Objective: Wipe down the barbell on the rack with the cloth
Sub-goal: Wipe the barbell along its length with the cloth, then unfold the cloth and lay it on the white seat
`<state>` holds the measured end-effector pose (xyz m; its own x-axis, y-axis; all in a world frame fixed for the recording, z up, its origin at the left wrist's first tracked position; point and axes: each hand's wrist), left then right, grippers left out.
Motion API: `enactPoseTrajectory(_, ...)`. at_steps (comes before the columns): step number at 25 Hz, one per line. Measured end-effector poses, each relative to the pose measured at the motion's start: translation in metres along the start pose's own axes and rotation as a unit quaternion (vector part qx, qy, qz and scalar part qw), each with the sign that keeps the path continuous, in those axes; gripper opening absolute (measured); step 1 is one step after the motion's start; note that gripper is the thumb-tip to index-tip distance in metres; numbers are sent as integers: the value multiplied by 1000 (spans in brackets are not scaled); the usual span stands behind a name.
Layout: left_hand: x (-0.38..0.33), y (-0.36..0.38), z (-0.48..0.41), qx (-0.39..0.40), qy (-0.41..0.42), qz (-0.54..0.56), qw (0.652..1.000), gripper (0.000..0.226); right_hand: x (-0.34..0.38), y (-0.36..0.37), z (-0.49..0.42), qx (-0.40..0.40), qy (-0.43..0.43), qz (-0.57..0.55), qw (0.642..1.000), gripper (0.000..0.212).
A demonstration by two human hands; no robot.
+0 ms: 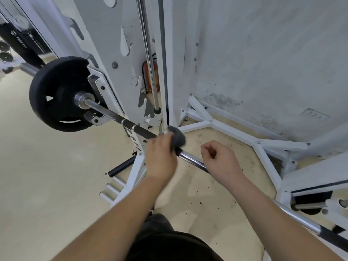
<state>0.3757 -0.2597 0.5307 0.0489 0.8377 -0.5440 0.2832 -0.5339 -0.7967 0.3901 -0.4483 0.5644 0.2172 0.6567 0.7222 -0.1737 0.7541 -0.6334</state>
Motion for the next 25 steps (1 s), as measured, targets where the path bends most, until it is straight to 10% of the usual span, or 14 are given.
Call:
enactPoseTrajectory(3, -22, -2, 48, 110, 20, 163, 980, 37, 3, 3, 3, -7, -3, -16, 1000, 12)
enactPoseTrajectory(8, 7, -34, 51, -34, -336, 352, 873, 12, 4, -4, 20, 19, 14, -53, 998, 15)
enactPoseTrajectory(17, -49, -55, 54, 160, -326, 620, 696, 38, 4, -12, 48, 137, 155, -209, 956, 37)
enactPoseTrajectory(25, -36, -67, 70, 153, -270, 521, 795, 36, -6, -9, 81, 30, 131, -220, 966, 28)
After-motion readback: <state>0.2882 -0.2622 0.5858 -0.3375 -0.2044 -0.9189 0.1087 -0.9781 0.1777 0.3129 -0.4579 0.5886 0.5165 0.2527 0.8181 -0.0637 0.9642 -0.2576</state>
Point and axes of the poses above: each hand's wrist, its own z-axis away from the middle knuckle, its own y-axis out of the palm, x = y × z, and after that the axes turned 9 degrees about y, right-handed
